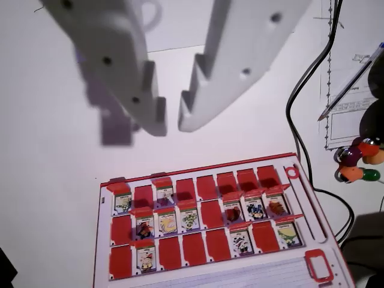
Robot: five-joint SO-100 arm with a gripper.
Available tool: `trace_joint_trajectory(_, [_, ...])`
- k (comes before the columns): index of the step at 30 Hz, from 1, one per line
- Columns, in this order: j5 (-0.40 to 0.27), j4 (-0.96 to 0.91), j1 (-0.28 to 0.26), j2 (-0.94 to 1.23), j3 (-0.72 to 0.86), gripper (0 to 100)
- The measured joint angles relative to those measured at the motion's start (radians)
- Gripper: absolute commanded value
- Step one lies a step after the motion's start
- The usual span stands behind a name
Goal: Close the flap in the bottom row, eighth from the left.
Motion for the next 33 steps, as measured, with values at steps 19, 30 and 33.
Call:
trace_joint_trajectory(19, [0.000, 0.000, 0.101, -0.426, -0.227, 2])
trace_joint_trajectory(30, [0.000, 0.006, 0.160, -0.703, -0.373, 2])
trace_joint_trajectory(33, [0.000, 0.026, 0.173, -0.775, -0.413, 2])
